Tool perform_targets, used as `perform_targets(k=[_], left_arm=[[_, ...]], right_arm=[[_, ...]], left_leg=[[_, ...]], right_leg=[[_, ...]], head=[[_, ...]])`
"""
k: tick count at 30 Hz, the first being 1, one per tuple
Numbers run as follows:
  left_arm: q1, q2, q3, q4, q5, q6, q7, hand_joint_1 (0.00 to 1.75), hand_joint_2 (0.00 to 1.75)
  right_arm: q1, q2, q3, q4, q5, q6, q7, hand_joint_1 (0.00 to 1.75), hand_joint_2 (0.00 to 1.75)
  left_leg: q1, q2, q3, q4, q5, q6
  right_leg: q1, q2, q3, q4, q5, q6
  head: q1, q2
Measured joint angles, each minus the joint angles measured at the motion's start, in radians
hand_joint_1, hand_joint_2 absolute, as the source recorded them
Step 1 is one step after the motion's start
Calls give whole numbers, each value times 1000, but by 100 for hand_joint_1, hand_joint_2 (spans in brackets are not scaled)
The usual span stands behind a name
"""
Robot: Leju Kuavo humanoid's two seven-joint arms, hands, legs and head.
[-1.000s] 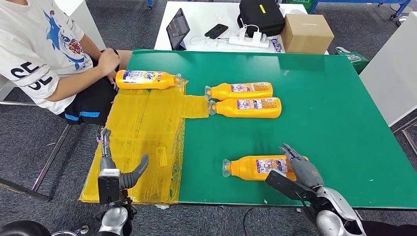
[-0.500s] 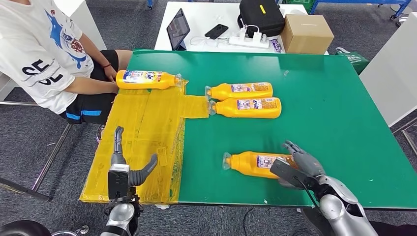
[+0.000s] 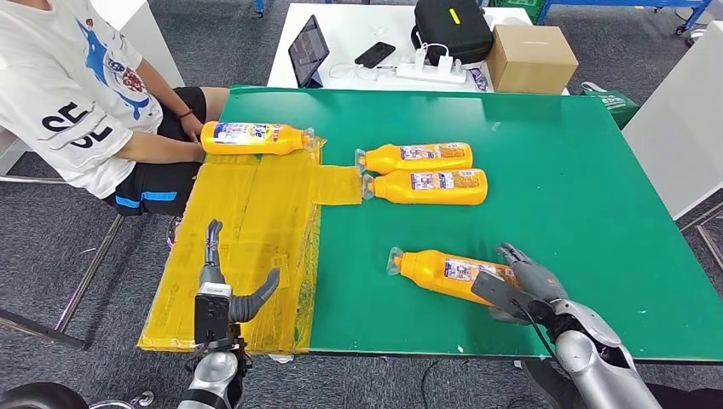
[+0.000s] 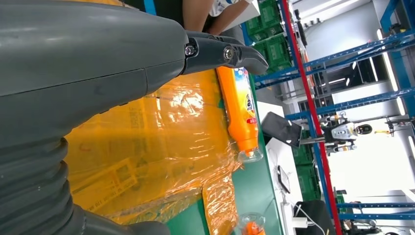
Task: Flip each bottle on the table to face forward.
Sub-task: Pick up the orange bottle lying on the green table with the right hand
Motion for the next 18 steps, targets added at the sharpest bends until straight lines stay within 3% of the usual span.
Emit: perform_targets(k=[8, 9, 13, 15, 18], left_arm=[[-5, -2, -4, 16, 3, -19, 4, 0, 175], [-7, -3, -5, 19, 4, -20, 5, 0, 175], [-17, -4, -9, 36, 12, -30, 8, 0, 175], [-27, -6, -11, 48, 16, -35, 8, 0, 175], [-39, -9, -20, 67, 22, -37, 7, 0, 175]], right_arm=[[-35, 15, 30, 49, 88, -48, -2, 0, 175], [-42, 19, 35, 59, 91, -48, -4, 10, 175], [-69, 38, 52, 102, 79, -39, -23, 159, 175], [-82, 49, 61, 124, 58, -25, -41, 174, 175], [-94, 71, 72, 149, 36, -30, -57, 175, 175]], left_leg=[[0, 1, 1, 0, 0, 0], [0, 1, 1, 0, 0, 0], [0, 1, 2, 0, 0, 0], [1, 3, 4, 0, -1, 0], [1, 5, 10, 0, -3, -1]], right_leg=[[0, 0, 0, 0, 0, 0], [0, 0, 0, 0, 0, 0], [0, 1, 1, 0, 0, 0], [1, 3, 3, 0, 0, 0], [1, 6, 6, 0, 0, 0]], head=[[0, 0], [0, 0], [0, 0], [0, 0], [0, 0]])
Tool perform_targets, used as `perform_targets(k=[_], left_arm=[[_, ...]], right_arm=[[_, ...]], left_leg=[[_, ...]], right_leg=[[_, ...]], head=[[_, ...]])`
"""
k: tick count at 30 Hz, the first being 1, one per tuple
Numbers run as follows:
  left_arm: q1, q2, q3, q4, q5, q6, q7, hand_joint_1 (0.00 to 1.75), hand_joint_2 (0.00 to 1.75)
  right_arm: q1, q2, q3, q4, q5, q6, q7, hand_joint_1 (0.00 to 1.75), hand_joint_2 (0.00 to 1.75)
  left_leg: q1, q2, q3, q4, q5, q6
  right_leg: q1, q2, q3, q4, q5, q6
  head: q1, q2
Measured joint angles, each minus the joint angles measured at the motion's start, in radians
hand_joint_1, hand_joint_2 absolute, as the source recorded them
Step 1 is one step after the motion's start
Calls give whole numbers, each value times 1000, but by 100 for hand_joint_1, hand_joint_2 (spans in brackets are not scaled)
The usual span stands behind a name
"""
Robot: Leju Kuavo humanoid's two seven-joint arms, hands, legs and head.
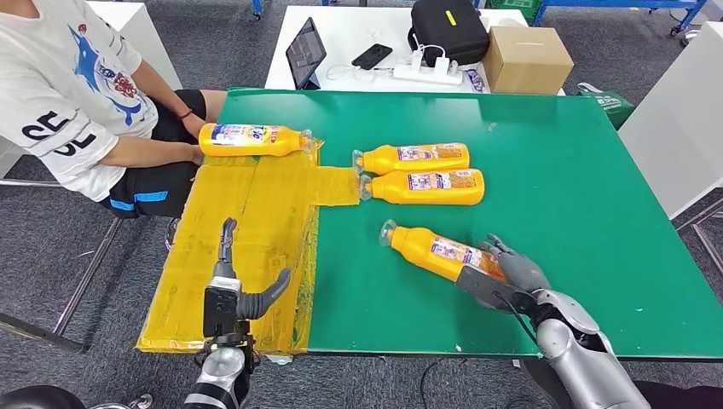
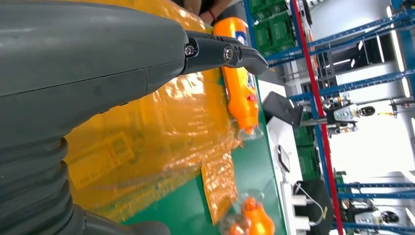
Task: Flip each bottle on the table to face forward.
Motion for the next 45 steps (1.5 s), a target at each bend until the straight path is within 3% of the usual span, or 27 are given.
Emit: perform_targets(k=[10, 15, 18, 20, 24, 26, 29, 35, 40, 45], left_arm=[[-6, -5, -23, 27, 22, -11, 0, 0, 175], [-5, -5, -31, 30, 37, -29, 6, 0, 175], [1, -8, -31, 28, 62, -59, 25, 0, 175], [8, -13, -32, 20, 99, -99, 53, 0, 175], [25, -18, -51, -8, 214, -229, 116, 0, 175], [31, -19, -69, -30, 275, -299, 147, 0, 175], [37, -17, -100, -66, 357, -407, 189, 0, 175], [56, 2, -157, -143, 478, -580, 225, 0, 175], [71, 22, -200, -193, 537, -696, 227, 0, 175], [78, 35, -229, -212, 549, -736, 228, 0, 175]], right_arm=[[33, 60, -6, -3, -48, -79, -39, 175, 175], [88, 103, -34, -46, -54, -167, -110, 175, 175], [127, 158, -61, -90, -30, -291, -162, 175, 175], [144, 208, -84, -129, -24, -424, -217, 175, 175], [165, 315, -138, -234, -23, -707, -374, 175, 175], [182, 368, -174, -284, -22, -763, -462, 175, 175], [210, 437, -226, -328, -31, -772, -558, 175, 175], [237, 486, -243, -315, -100, -771, -580, 175, 175], [240, 487, -156, -218, -158, -767, -580, 175, 175], [234, 494, -37, -104, -178, -768, -581, 175, 175]], left_leg=[[1, 1, 5, 0, -1, -1], [1, 0, 2, 0, -1, -1], [1, 0, -2, 0, 0, -1], [1, 0, -4, 0, 1, -1], [1, -1, -5, 0, 1, -1], [1, -1, -6, 0, 1, -1], [1, -1, -7, 0, 0, -1], [1, -1, -7, 0, 1, -1], [1, -1, -7, 0, 1, -1], [2, -1, -8, -1, 1, -1]], right_leg=[[1, 2, 3, 0, 0, 0], [1, 2, 2, 0, 0, 0], [1, 2, -1, 1, 0, 0], [1, 1, -3, 1, 0, 0], [1, 1, -4, 2, -1, 0], [1, 1, -5, 2, -1, 0], [1, 1, -5, 1, -1, 0], [1, 1, -5, 1, -1, 0], [1, 1, -6, 1, -1, -1], [1, 1, -7, 2, -1, -1]], head=[[0, 0], [0, 0], [0, 0], [-1, 0], [0, 0], [0, 0], [0, 0], [0, 0], [0, 0], [0, 0]])
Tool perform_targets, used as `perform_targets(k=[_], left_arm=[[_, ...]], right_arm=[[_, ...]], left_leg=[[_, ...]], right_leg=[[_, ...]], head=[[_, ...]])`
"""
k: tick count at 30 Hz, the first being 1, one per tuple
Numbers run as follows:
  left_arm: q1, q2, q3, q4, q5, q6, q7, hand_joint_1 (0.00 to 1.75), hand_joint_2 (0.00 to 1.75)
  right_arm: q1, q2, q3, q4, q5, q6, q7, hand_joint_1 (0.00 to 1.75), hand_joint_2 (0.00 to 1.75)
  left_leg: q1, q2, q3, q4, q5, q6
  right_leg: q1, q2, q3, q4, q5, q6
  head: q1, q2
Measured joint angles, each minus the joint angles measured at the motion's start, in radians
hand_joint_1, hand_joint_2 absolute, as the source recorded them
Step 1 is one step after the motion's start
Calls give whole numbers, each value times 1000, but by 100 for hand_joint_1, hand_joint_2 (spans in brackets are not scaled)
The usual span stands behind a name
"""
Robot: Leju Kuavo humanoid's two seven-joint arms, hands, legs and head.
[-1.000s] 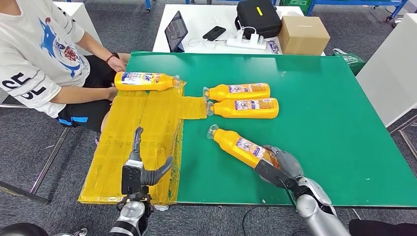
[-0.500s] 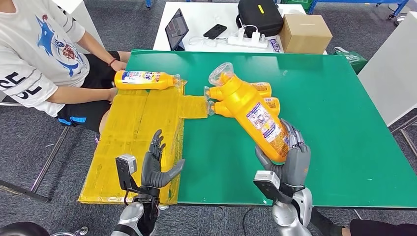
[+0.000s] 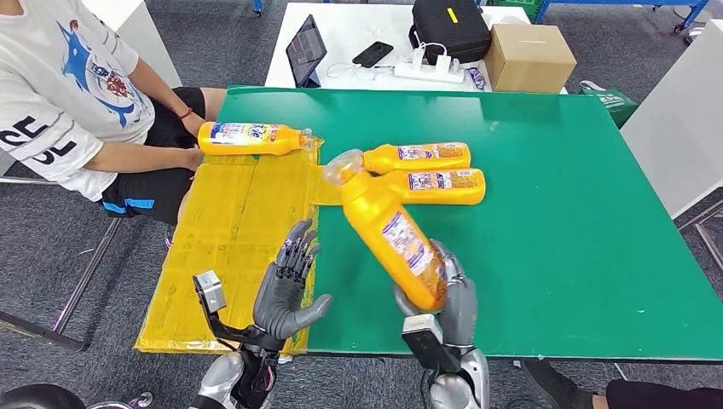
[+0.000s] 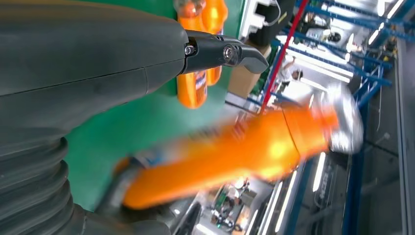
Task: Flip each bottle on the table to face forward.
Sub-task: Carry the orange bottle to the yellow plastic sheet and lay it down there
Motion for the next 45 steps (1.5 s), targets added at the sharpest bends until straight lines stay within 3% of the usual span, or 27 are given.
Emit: perform_targets(k=[12, 24, 32, 45], left_arm=[[3, 16, -27, -7, -2, -4, 6, 0, 175], [-16, 14, -41, 64, -9, 77, 55, 0, 175], [-24, 12, -43, 95, 17, 80, 71, 0, 175], [-34, 10, -31, 136, 301, -68, 127, 0, 175]], right_arm=[[-26, 16, 125, 121, -19, -1, 0, 175, 175], [-32, 96, 134, 141, 272, -13, -2, 175, 175], [-18, 115, 112, 126, 337, -14, 2, 175, 175], [-38, 117, 121, 185, 334, -14, 1, 175, 175]], left_leg=[[-1, 0, -1, 0, 0, 0], [0, 0, -2, 0, 0, 0], [-1, 0, -2, 0, 0, 0], [0, 0, -2, 0, 0, 0]], right_leg=[[0, 0, -1, 0, 0, 0], [0, 0, -3, 0, 0, 0], [0, 0, -3, 0, 0, 0], [0, 0, -3, 0, 0, 0]], head=[[0, 0], [0, 0], [0, 0], [1, 0]])
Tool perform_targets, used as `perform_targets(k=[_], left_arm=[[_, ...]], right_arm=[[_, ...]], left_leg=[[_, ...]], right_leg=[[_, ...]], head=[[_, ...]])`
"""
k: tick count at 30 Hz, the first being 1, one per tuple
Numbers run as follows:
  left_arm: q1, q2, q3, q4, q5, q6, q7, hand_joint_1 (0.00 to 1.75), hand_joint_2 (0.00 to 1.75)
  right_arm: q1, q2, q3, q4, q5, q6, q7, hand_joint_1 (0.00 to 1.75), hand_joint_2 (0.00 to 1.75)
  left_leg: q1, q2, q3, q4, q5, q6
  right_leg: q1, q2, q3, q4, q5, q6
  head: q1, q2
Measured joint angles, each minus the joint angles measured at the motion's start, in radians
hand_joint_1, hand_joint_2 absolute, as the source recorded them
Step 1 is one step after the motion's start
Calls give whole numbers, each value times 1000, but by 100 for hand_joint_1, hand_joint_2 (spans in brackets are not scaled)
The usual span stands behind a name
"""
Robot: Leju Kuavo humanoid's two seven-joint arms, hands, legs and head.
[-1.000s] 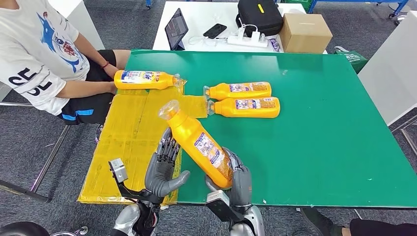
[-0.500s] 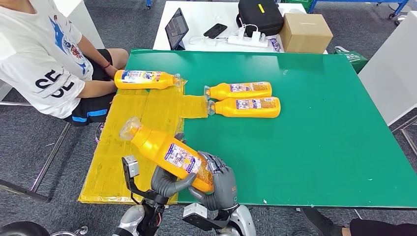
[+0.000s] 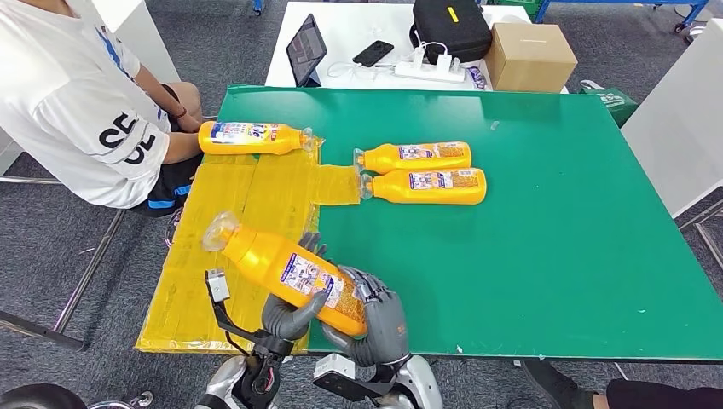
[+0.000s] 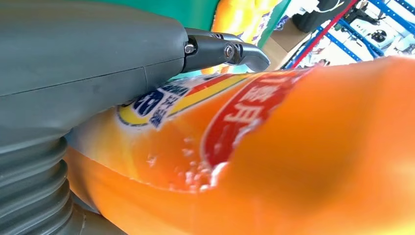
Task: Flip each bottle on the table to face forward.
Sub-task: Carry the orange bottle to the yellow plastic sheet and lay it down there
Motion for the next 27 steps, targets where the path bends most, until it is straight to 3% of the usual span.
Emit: perform_targets(k=[8, 16, 20, 27], left_arm=[[0, 0, 10, 1, 19, -14, 13, 0, 175], [1, 1, 10, 2, -72, 11, -34, 1, 175], [1, 3, 8, 2, -94, 16, -42, 171, 175], [1, 3, -9, 2, -160, 21, -74, 175, 175]], right_arm=[[-28, -1, 19, 66, -22, 0, -2, 175, 175], [-46, 1, 25, 101, -29, 0, -3, 175, 175], [-51, 3, 25, 111, -32, 0, -3, 175, 175], [-73, 9, 34, 153, -62, -1, -3, 175, 175]], left_leg=[[0, 0, 0, 0, 0, 0], [0, 0, 0, 0, 0, 0], [0, 0, 0, 0, 0, 0], [0, 0, 0, 0, 0, 0]], right_leg=[[0, 0, 0, 0, 0, 0], [0, 0, 0, 0, 0, 0], [0, 0, 0, 0, 0, 0], [0, 0, 0, 0, 0, 0]], head=[[0, 0], [0, 0], [0, 0], [0, 0]])
